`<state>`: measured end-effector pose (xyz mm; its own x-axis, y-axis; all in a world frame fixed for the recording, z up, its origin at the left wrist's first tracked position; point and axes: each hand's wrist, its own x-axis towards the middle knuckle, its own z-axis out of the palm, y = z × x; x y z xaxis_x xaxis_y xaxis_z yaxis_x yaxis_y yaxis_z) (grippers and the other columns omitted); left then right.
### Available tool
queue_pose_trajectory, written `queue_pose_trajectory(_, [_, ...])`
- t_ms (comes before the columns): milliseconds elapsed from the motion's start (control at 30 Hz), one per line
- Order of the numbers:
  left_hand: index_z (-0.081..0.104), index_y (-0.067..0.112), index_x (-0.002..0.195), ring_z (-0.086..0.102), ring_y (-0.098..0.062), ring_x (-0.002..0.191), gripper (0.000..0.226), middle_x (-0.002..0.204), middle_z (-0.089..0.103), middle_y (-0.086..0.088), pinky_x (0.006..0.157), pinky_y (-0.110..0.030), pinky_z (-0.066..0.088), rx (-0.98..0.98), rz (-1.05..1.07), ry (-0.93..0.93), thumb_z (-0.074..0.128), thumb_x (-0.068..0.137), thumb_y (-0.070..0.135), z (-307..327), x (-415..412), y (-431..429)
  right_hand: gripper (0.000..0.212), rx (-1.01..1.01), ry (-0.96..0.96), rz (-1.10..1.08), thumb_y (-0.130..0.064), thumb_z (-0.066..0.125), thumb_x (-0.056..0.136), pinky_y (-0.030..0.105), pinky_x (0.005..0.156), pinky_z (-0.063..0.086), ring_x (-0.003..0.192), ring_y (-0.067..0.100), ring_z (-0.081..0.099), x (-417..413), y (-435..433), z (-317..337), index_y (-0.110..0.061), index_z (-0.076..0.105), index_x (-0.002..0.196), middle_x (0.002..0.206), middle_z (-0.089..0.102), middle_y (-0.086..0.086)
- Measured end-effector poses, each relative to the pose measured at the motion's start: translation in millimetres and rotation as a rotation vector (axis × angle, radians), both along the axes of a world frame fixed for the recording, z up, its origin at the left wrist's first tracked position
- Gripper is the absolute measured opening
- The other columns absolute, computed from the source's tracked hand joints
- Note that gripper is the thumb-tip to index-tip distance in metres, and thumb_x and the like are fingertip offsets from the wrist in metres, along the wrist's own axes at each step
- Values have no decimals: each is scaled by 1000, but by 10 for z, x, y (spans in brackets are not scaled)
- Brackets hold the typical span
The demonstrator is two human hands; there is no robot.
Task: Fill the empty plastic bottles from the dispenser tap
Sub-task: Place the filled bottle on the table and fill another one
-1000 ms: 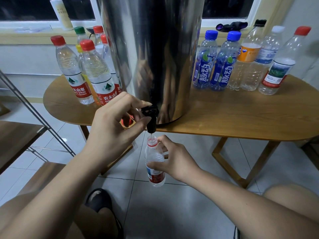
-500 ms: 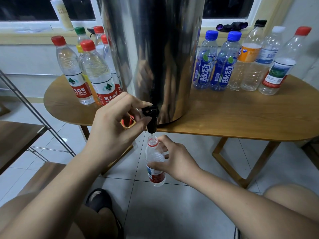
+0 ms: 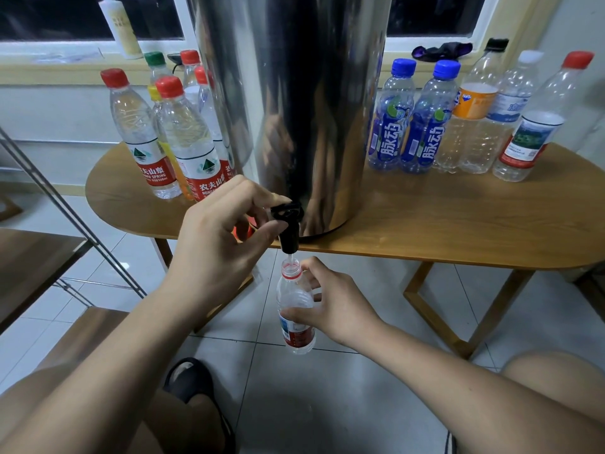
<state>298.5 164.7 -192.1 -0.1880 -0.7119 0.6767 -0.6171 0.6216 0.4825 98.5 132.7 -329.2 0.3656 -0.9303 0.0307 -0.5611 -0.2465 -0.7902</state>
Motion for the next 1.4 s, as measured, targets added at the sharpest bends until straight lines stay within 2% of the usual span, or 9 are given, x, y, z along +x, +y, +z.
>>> queue_pose_trajectory(233, [50,49,100,58,-6,77,56,90,66,4,68,-17,43,-34,1,-5,86,91,7,4,-3,-8,66,0,16,3,-57,91,76,42,95,63,108,7,68,3,12,30,-47,48,125,122,67,-19])
queue_pose_trajectory(400, [58,35,103,58,-9,76,42,90,65,2,66,-21,45,-31,8,-8,86,92,6,-22,4,-17,67,-4,14,-8,-56,92,76,42,95,63,107,9,69,4,16,47,-47,48,125,122,67,-18])
queue_pose_trajectory(567, [59,34,103,57,-12,75,39,90,65,4,66,-20,44,-34,9,-5,86,92,7,-31,2,-17,67,-15,19,-12,-56,92,76,40,96,63,108,9,68,12,16,52,-47,47,127,124,67,-18])
queue_pose_trajectory(767, [63,29,102,59,-19,76,33,91,66,1,65,-27,47,-20,9,-3,86,93,7,-42,8,-21,67,-20,11,-15,-56,92,76,41,94,63,107,9,69,6,16,47,-46,48,126,123,68,-17])
queue_pose_trajectory(900, [57,38,102,57,-15,75,43,90,65,2,65,-21,45,-35,12,-8,86,92,8,-30,1,-15,68,-24,3,-17,-57,91,75,42,95,62,108,9,69,9,18,38,-46,49,126,121,68,-17])
queue_pose_trajectory(1400, [59,33,102,58,-13,76,36,90,64,5,66,-21,45,-28,13,-9,86,93,10,-29,1,-5,66,-22,22,-12,-57,91,77,41,95,62,108,8,68,8,33,60,-46,48,126,125,68,-17])
